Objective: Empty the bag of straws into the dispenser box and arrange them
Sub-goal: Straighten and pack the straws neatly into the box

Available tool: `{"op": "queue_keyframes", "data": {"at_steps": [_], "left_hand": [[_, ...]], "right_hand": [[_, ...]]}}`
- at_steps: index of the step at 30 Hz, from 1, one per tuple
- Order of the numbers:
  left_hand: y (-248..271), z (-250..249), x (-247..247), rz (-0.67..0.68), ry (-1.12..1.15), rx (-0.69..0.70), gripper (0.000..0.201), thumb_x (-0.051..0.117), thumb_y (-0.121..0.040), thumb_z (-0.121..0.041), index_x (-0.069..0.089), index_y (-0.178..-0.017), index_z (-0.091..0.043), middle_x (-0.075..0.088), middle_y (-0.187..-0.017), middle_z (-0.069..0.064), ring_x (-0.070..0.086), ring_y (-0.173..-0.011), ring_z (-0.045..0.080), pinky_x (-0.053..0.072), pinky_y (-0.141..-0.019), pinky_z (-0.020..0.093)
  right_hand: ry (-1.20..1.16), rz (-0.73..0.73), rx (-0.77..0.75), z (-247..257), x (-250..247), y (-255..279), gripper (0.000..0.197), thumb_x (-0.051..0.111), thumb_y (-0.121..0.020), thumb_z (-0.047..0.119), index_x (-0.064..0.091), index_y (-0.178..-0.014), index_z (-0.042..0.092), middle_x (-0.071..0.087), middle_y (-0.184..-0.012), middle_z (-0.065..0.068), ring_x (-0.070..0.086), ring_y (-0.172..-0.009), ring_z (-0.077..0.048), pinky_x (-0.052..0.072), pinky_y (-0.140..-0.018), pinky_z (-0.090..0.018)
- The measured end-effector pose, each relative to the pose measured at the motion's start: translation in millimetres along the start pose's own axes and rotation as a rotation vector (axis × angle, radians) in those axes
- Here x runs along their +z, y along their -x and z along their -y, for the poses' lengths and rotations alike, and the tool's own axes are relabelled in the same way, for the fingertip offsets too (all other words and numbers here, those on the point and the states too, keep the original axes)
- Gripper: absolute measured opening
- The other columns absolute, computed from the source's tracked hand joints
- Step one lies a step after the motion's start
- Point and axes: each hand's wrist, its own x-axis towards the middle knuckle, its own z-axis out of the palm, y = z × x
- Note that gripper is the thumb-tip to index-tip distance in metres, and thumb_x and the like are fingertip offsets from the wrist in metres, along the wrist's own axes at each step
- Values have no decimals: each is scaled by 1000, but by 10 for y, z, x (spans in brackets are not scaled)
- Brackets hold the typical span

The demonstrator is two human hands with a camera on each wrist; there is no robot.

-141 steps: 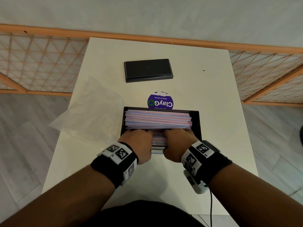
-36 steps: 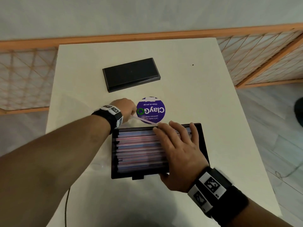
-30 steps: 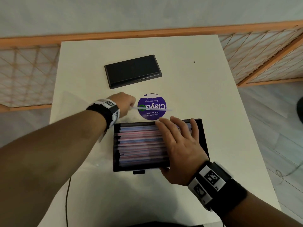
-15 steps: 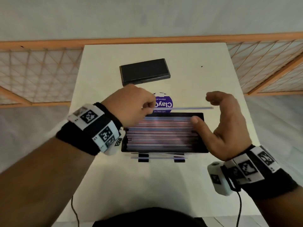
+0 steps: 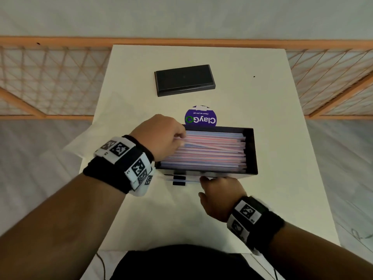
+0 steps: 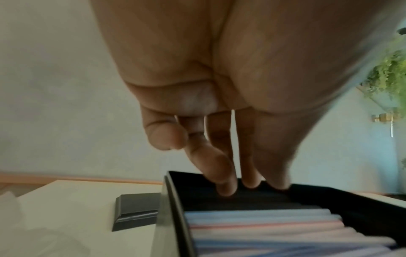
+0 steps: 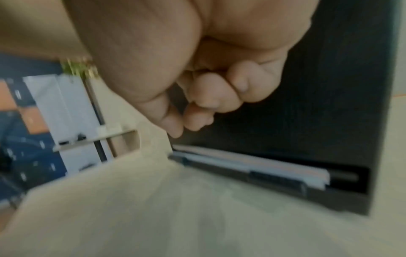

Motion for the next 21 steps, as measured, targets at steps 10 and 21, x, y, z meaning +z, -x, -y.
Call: {"op": "queue_keyframes", "data": {"at_steps": [10, 21], "left_hand": [[610, 424, 324, -545, 395, -498, 24, 72, -90, -37, 68, -76, -18, 65, -69, -10, 61, -70, 7, 37, -61, 17], [571, 334, 696, -712, 539, -329, 10, 63, -96, -24, 62, -87, -19, 64, -79, -8, 58, -73, 0, 38, -64, 4]], "right_hand": [[172, -79, 163, -158, 472, -132, 41, 90, -42, 24, 74, -77, 9, 60, -50, -6, 55, -35, -27, 41, -36, -27], [169, -181, 107, -80, 584, -251, 22, 84, -48, 6, 70, -65, 2, 55, -43, -7, 53, -33, -29, 43, -36, -30]]}}
